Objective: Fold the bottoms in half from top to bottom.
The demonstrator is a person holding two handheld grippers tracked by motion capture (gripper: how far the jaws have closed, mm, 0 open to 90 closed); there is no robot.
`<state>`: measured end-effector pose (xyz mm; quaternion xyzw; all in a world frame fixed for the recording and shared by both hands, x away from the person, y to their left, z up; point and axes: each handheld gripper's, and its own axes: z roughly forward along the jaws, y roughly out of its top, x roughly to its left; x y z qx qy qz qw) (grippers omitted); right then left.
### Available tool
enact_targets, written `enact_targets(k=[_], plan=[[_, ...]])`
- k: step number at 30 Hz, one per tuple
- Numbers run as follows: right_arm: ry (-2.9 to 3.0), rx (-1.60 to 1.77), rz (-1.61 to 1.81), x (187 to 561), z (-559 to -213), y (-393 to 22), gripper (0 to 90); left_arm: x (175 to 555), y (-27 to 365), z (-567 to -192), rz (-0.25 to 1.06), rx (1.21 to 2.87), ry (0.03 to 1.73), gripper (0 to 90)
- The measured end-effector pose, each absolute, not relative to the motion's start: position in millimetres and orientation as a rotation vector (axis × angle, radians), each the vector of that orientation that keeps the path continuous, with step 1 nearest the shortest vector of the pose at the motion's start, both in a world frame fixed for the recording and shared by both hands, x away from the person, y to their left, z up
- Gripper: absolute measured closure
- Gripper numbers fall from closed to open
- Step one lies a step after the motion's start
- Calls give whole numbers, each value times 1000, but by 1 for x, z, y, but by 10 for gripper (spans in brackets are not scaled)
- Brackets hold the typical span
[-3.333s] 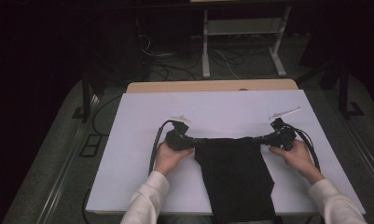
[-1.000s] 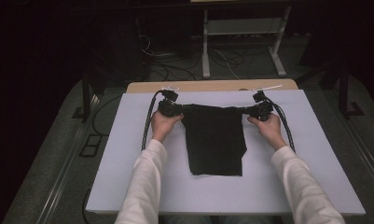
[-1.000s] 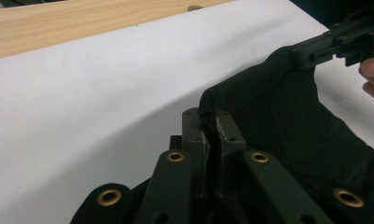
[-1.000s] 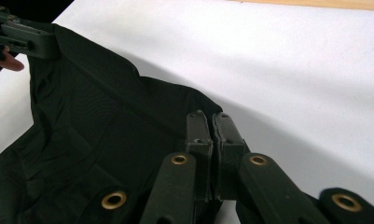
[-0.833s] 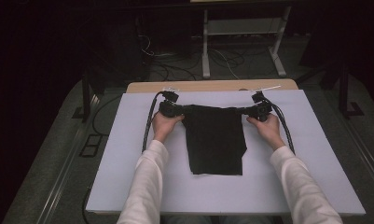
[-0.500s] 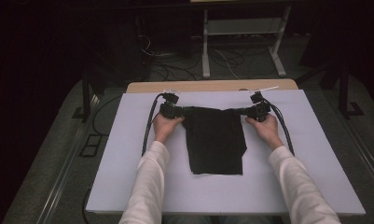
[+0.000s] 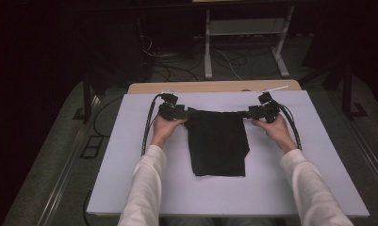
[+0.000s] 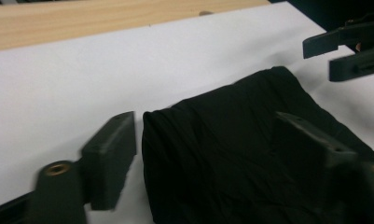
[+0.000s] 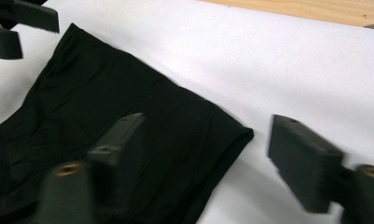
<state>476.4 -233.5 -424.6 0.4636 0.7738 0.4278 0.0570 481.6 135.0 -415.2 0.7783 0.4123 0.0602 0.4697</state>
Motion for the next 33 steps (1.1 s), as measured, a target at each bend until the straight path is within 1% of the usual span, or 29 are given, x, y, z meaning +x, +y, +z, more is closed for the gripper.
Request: enact_targets(k=[2, 4, 5, 6, 10, 20, 33], plan=[[2346, 1399, 1304, 474, -421, -236, 140, 479, 135, -412, 174, 1911, 1015, 119], [2346, 1392, 1321, 472, -418, -239, 112, 477, 134, -409, 180, 1919, 1016, 47], [2340, 1393, 1321, 470, -416, -241, 60, 476, 134, -408, 174, 1928, 1013, 8], [2340, 1392, 1324, 468, -415, -242, 3, 474, 134, -407, 174, 1945, 1004, 0], [2336, 1396, 1326, 461, -410, -246, 0, 464, 135, -402, 219, 1947, 980, 0], [2332, 1362, 1341, 440, -403, -256, 0, 442, 152, -394, 245, 1932, 970, 0], [2328, 1316, 1365, 416, -398, -262, 0, 415, 173, -393, 263, 1910, 977, 0]])
